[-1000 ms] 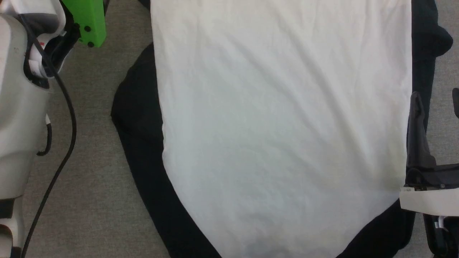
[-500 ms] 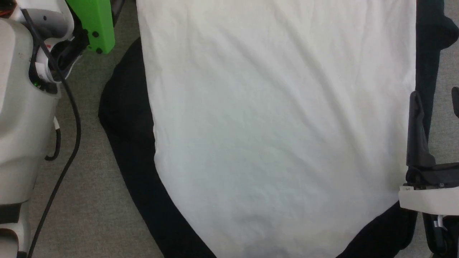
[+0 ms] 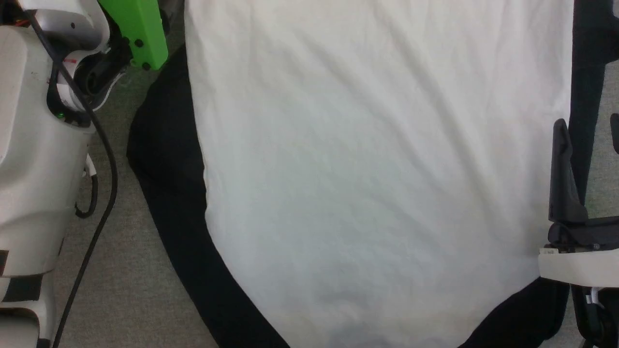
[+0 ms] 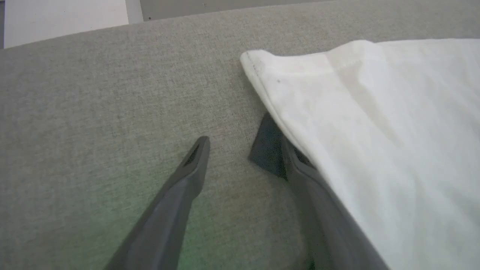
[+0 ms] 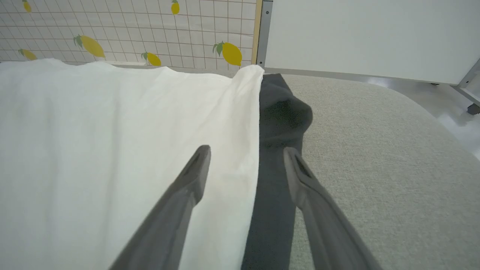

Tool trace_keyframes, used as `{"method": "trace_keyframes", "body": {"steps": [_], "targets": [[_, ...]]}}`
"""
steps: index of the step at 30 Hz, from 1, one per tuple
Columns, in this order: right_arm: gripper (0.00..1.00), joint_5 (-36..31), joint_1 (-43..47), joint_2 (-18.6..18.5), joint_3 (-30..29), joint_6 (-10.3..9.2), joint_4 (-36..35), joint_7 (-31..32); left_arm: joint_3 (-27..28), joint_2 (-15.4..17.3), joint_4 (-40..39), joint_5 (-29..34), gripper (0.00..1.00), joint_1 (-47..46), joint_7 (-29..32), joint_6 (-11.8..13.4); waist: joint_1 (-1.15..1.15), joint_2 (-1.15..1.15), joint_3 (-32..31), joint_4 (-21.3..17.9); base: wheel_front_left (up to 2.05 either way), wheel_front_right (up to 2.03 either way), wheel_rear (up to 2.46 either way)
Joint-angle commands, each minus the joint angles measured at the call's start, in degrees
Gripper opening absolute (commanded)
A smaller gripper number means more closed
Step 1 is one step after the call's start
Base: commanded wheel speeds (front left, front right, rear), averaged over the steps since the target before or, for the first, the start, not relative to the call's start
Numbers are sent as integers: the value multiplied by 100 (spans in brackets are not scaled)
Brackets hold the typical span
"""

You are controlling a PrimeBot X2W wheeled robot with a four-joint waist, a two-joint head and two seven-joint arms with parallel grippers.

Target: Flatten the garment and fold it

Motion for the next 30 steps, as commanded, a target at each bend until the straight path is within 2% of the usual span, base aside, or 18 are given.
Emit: {"method": "trace_keyframes", "body": {"steps": [1,5,9,10,11,12,15,21,30], "targets": [[100,-62,-99,9,-7,-9,-23,8,46,-51,-17,-79,100,38,-7,46,0,0,12,-1,0,0,0],[100,-57,-117,9,1,-9,12,18,121,-168,-8,-295,100,51,127,136,0,0,25,-10,0,0,0],[100,-41,-145,9,29,-9,44,24,11,-105,14,-271,100,127,294,137,0,0,53,-38,0,0,0],[100,-36,-156,9,33,-9,47,24,-9,-88,29,-280,80,152,348,140,0,0,70,-51,0,0,0],[100,-35,-163,9,29,-9,48,22,-33,-71,22,-271,42,163,361,117,0,0,82,-56,0,0,0],[100,-39,-170,9,16,-9,50,20,-49,-54,17,-266,0,179,361,96,0,0,97,-63,0,0,0],[100,-43,-183,9,-16,-9,56,15,-91,9,-5,-269,0,213,390,13,0,0,128,-75,0,0,0],[100,-58,-229,9,-52,-9,120,1,46,96,68,-113,0,139,9,105,0,0,77,-59,0,0,0],[100,-71,-196,9,-36,-9,259,-17,268,185,246,-86,0,208,-476,169,0,0,-505,48,0,0,0]]}}
